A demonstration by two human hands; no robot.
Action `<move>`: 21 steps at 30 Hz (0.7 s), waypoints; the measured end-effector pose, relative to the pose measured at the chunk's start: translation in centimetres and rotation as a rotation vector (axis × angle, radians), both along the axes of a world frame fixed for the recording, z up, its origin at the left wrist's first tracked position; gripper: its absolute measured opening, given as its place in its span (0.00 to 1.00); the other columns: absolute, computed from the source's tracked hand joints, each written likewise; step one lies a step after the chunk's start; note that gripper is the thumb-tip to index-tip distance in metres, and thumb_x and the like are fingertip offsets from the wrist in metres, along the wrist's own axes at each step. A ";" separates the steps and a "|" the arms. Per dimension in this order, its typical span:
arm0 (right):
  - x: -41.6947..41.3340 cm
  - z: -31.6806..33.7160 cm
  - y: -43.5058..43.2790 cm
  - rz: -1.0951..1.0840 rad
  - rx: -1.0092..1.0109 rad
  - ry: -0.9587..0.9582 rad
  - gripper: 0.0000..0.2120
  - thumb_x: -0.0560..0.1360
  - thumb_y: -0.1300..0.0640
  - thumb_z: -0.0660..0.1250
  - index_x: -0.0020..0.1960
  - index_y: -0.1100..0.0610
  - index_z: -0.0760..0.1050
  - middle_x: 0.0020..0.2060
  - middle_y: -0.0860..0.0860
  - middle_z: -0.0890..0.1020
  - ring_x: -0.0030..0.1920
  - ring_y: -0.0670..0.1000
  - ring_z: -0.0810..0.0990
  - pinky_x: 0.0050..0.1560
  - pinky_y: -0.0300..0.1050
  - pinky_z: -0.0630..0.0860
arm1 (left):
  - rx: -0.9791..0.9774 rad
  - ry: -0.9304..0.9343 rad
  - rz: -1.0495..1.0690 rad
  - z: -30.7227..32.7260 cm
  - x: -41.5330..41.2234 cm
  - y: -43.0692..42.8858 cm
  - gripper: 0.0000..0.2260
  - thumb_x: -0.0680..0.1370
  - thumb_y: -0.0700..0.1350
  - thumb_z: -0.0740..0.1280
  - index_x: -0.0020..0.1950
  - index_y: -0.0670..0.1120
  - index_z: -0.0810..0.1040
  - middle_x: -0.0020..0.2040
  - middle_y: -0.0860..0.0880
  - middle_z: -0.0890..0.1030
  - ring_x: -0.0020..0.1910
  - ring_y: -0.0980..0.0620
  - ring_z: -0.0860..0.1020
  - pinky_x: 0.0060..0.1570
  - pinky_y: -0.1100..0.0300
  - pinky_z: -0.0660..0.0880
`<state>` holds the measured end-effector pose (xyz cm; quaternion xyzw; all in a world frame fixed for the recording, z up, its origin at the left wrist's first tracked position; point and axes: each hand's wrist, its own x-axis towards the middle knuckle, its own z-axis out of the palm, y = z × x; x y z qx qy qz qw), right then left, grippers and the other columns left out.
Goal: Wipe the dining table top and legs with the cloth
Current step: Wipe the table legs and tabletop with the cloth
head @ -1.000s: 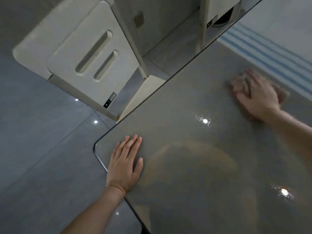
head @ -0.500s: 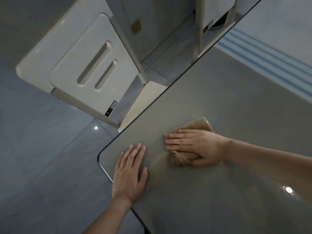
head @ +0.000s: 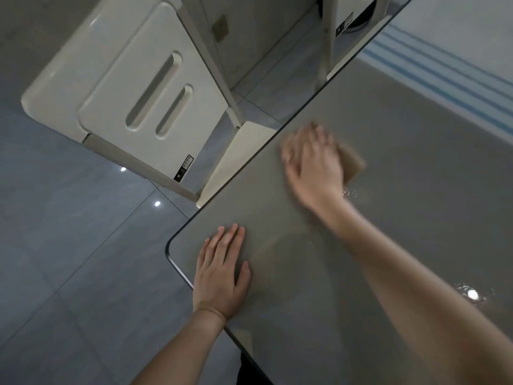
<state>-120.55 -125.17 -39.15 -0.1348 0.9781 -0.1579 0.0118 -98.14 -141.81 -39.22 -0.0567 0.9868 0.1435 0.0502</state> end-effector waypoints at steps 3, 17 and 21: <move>11.9 0.6 3.5 0.625 0.087 -0.074 0.32 0.78 0.44 0.56 0.78 0.56 0.57 0.77 0.52 0.59 0.78 0.53 0.52 0.77 0.50 0.47 | -0.001 0.015 -0.010 0.0 0.0 0.0 0.27 0.77 0.52 0.55 0.76 0.49 0.62 0.74 0.49 0.66 0.76 0.48 0.59 0.74 0.50 0.54; 3.8 1.0 10.2 -0.829 -0.018 -0.108 0.35 0.76 0.45 0.51 0.78 0.60 0.53 0.78 0.55 0.57 0.78 0.56 0.51 0.77 0.52 0.44 | -0.027 0.050 -0.059 -0.5 0.2 0.0 0.27 0.77 0.51 0.56 0.75 0.45 0.64 0.74 0.47 0.68 0.74 0.46 0.61 0.72 0.47 0.57; 14.2 -0.1 -1.0 -0.359 0.023 -0.013 0.32 0.76 0.46 0.54 0.77 0.58 0.60 0.76 0.53 0.62 0.77 0.55 0.55 0.77 0.51 0.50 | -0.020 0.048 -0.076 -0.5 0.3 -0.2 0.27 0.76 0.50 0.57 0.75 0.44 0.64 0.74 0.46 0.67 0.74 0.45 0.62 0.72 0.45 0.59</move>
